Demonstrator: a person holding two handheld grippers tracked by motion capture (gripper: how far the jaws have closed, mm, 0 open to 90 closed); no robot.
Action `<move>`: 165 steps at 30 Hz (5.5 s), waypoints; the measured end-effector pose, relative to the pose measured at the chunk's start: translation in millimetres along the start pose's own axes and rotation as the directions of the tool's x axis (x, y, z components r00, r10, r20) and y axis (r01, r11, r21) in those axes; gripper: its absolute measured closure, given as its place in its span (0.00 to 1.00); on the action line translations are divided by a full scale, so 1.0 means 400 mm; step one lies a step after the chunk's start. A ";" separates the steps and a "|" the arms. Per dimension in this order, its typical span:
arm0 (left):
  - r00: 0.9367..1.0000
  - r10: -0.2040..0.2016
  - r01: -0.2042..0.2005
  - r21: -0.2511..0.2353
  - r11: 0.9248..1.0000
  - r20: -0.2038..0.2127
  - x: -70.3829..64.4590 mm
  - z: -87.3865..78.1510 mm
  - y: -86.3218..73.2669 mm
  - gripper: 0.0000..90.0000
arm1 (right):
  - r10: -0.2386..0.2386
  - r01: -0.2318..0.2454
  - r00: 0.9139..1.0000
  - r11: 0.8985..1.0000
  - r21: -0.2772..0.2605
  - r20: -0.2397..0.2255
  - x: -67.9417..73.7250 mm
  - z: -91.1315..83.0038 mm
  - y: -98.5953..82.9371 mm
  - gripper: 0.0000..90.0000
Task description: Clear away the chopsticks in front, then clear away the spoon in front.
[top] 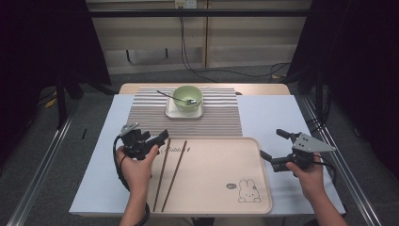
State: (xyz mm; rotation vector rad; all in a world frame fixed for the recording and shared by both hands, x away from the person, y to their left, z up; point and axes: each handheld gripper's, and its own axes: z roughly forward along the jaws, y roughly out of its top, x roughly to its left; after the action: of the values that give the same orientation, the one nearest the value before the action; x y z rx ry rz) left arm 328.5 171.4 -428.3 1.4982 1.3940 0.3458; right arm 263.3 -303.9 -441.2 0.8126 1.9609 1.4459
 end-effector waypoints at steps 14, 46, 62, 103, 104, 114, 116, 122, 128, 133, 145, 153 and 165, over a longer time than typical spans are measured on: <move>1.000 0.007 -0.007 -0.009 1.000 -0.002 0.005 0.056 0.056 0.20 | 0.007 -0.007 1.000 1.000 0.007 -0.013 0.002 0.003 -0.002 0.02; 1.000 -0.007 0.005 -0.052 0.999 -0.024 0.016 0.142 0.126 0.19 | 0.005 -0.005 1.000 1.000 -0.001 -0.015 0.005 0.004 0.000 0.02; 0.999 -0.018 0.015 -0.061 0.998 -0.046 0.035 0.190 0.149 0.20 | 0.003 -0.003 1.000 1.000 -0.002 -0.003 0.002 0.012 -0.001 0.02; 0.994 -0.058 0.043 -0.162 0.986 -0.090 0.055 0.301 0.169 0.57 | -0.005 0.005 1.000 1.000 0.003 -0.012 0.008 0.002 -0.001 0.02; 0.995 -0.059 0.045 -0.159 0.986 -0.086 0.058 0.303 0.169 0.57 | -0.005 0.005 1.000 1.000 0.003 -0.013 0.008 0.002 -0.001 0.02; 0.989 -0.113 0.096 -0.166 0.982 -0.099 0.076 0.335 0.166 0.62 | -0.008 0.008 1.000 1.000 0.005 -0.014 0.007 0.004 -0.002 0.02; 0.987 -0.119 0.101 -0.161 0.982 -0.109 0.077 0.340 0.167 0.63 | -0.009 0.009 1.000 1.000 0.005 -0.015 0.007 0.004 -0.002 0.02; 0.985 -0.140 0.121 -0.178 0.977 -0.099 0.078 0.356 0.170 0.65 | -0.009 0.009 1.000 1.000 0.008 -0.018 0.007 0.004 -0.002 0.02; 0.985 -0.132 0.112 -0.177 0.978 -0.109 0.084 0.364 0.173 0.70 | -0.011 0.011 1.000 1.000 0.010 -0.017 0.007 0.004 -0.003 0.02; 0.983 -0.158 0.138 -0.192 0.972 -0.095 0.087 0.368 0.174 0.75 | -0.013 0.013 1.000 1.000 0.010 -0.017 0.006 0.005 -0.003 0.02; 0.985 -0.154 0.136 -0.210 0.968 -0.075 0.084 0.363 0.183 0.90 | -0.009 0.009 1.000 1.000 0.012 -0.023 0.006 0.006 -0.003 0.02; 0.986 -0.163 0.150 -0.229 0.962 -0.043 0.070 0.353 0.195 0.96 | -0.002 0.003 1.000 1.000 0.008 -0.017 0.006 0.006 -0.003 0.02; 0.985 -0.173 0.165 -0.238 0.957 -0.013 0.049 0.359 0.213 1.00 | -0.003 0.003 1.000 1.000 0.008 -0.021 0.006 0.007 -0.003 0.02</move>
State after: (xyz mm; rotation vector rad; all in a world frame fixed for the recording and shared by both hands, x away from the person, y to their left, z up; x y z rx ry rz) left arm 493.1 137.4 -432.0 1.1755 1.4425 0.4151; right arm 263.6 -300.9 -443.2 0.8006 1.9841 1.4514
